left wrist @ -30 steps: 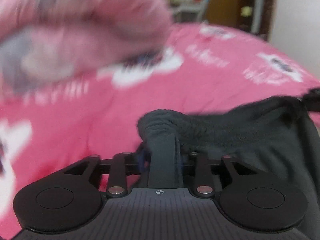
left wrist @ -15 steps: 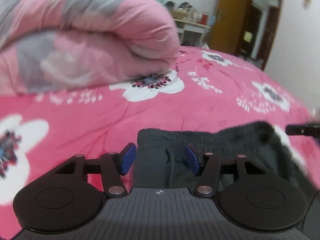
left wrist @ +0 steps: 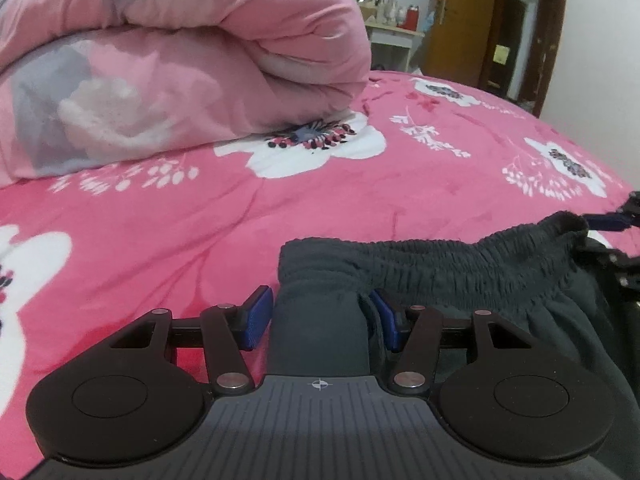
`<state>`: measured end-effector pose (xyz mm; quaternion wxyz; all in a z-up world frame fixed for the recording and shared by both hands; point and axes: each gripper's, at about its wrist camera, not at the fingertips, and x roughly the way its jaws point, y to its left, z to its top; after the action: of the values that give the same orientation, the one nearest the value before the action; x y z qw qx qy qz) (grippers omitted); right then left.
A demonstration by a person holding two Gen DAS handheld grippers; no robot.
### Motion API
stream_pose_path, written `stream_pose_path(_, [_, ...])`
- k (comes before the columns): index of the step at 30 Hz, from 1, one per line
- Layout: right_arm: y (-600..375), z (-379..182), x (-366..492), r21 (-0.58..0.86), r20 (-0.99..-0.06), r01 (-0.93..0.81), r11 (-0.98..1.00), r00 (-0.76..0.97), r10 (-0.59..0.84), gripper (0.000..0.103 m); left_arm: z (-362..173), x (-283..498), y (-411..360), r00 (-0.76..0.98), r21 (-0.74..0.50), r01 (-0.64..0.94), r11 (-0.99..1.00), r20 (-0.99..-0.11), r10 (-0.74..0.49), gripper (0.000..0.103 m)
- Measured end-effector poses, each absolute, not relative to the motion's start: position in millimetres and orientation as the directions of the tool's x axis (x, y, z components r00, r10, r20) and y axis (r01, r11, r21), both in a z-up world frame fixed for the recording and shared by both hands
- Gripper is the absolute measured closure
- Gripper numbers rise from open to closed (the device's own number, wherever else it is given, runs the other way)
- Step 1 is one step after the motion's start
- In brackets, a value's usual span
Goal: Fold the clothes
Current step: 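Lower the waistband onto the bed and open both grippers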
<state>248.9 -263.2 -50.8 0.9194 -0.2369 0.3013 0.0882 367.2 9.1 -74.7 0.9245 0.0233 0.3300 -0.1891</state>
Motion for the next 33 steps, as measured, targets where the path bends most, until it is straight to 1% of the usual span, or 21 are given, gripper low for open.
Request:
stream_pose_path(1, [-262.8,-52.8,251.1,-0.397,-0.59,-0.306,0.865,0.807,0.015,0.085,-75.3,366.9,7.9,0.71,-0.08,0.374,0.924,-0.616,-0.341,0.068])
stream_pose_path(2, [-265.6,-52.8,254.4,-0.383,-0.589,-0.299,0.874,0.808,0.019,0.089,-75.4,365.8,5.8,0.71,-0.078,0.382,0.921,-0.612,-0.347,0.071])
stream_pose_path(4, [-273.0,-49.9,257.3,-0.335,-0.581,-0.293,0.896,0.813,0.049,0.096,-72.6,361.4,2.0,0.72,-0.063,0.397,0.916,-0.597,-0.353,0.087])
stream_pose_path(7, [-279.8,-40.2,253.3,-0.297,-0.544,-0.271,0.916,0.836,0.072,0.097,-63.7,354.1,-0.3,0.741,-0.048,0.415,0.909,-0.563,-0.367,0.088])
stream_pose_path(10, [-294.5,-26.2,251.8,-0.199,-0.518,-0.245,0.949,0.848,0.11,0.097,-51.2,349.8,2.9,0.758,-0.064,0.424,0.903,-0.521,-0.393,0.088])
stream_pose_path(12, [-306.8,-20.8,253.6,-0.123,-0.51,-0.222,0.967,0.85,0.131,0.097,-47.4,352.2,2.8,0.761,-0.07,0.424,0.903,-0.514,-0.397,0.088])
stream_pose_path(15, [-322.4,-21.8,260.5,-0.028,-0.512,-0.183,0.983,0.847,0.144,0.097,-50.5,360.2,-2.0,0.757,-0.067,0.42,0.905,-0.525,-0.39,0.088])
stream_pose_path(20, [-339.1,-45.2,281.0,0.064,-0.555,-0.114,0.991,0.822,0.13,0.097,-71.0,379.4,-11.6,0.747,-0.078,0.378,0.922,-0.563,-0.354,0.086])
stream_pose_path(21, [-341.0,-50.5,284.4,0.071,-0.563,-0.102,0.992,0.817,0.124,0.097,-75.8,382.8,-13.6,0.746,-0.071,0.372,0.926,-0.571,-0.343,0.083])
stream_pose_path(22, [-342.8,-56.8,287.7,0.075,-0.572,-0.088,0.993,0.812,0.115,0.097,-80.9,386.1,-15.5,0.741,-0.067,0.365,0.929,-0.584,-0.333,0.078])
stream_pose_path(23, [-344.5,-64.4,291.4,0.082,-0.584,-0.069,0.994,0.805,0.104,0.097,-85.9,388.9,-16.5,0.733,-0.068,0.356,0.932,-0.599,-0.323,0.075])
stream_pose_path(24, [-346.2,-72.1,295.3,0.09,-0.598,-0.048,0.995,0.796,0.092,0.096,-90.5,391.5,-17.2,0.723,-0.072,0.347,0.935,-0.614,-0.315,0.072])
stream_pose_path(26, [-353.0,-79.3,300.7,0.155,-0.621,-0.008,0.988,0.777,0.104,0.093,-90.3,391.9,-14.9,0.718,-0.086,0.332,0.939,-0.623,-0.31,0.067])
stream_pose_path(27, [-357.8,-78.1,301.4,0.196,-0.626,0.016,0.98,0.772,0.113,0.09,-87.1,391.8,-12.7,0.713,-0.094,0.322,0.942,-0.631,-0.306,0.062])
stream_pose_path(28, [-362.7,-76.9,302.1,0.237,-0.631,0.041,0.971,0.767,0.121,0.081,-82.5,391.3,-9.8,0.705,-0.102,0.308,0.946,-0.642,-0.3,0.056])
stream_pose_path(29, [-368.5,-73.3,301.2,0.278,-0.639,0.072,0.958,0.758,0.129,0.076,-76.1,389.5,-5.0,0.7,-0.113,0.292,0.95,-0.651,-0.293,0.055])
stream_pose_path(30, [-373.8,-69.6,298.4,0.311,-0.648,0.103,0.945,0.75,0.132,0.067,-66.9,385.3,2.8,0.7,-0.128,0.276,0.953,-0.652,-0.291,0.054])
stream_pose_path(31, [-380.3,-63.6,291.6,0.335,-0.655,0.129,0.933,0.744,0.132,0.061,-56.4,380.0,12.0,0.703,-0.145,0.262,0.954,-0.649,-0.292,0.052])
stream_pose_path(33, [-393.8,-50.5,276.3,0.38,-0.667,0.182,0.907,0.733,0.132,0.057,-33.7,367.9,31.4,0.711,-0.176,0.233,0.956,-0.64,-0.291,0.051])
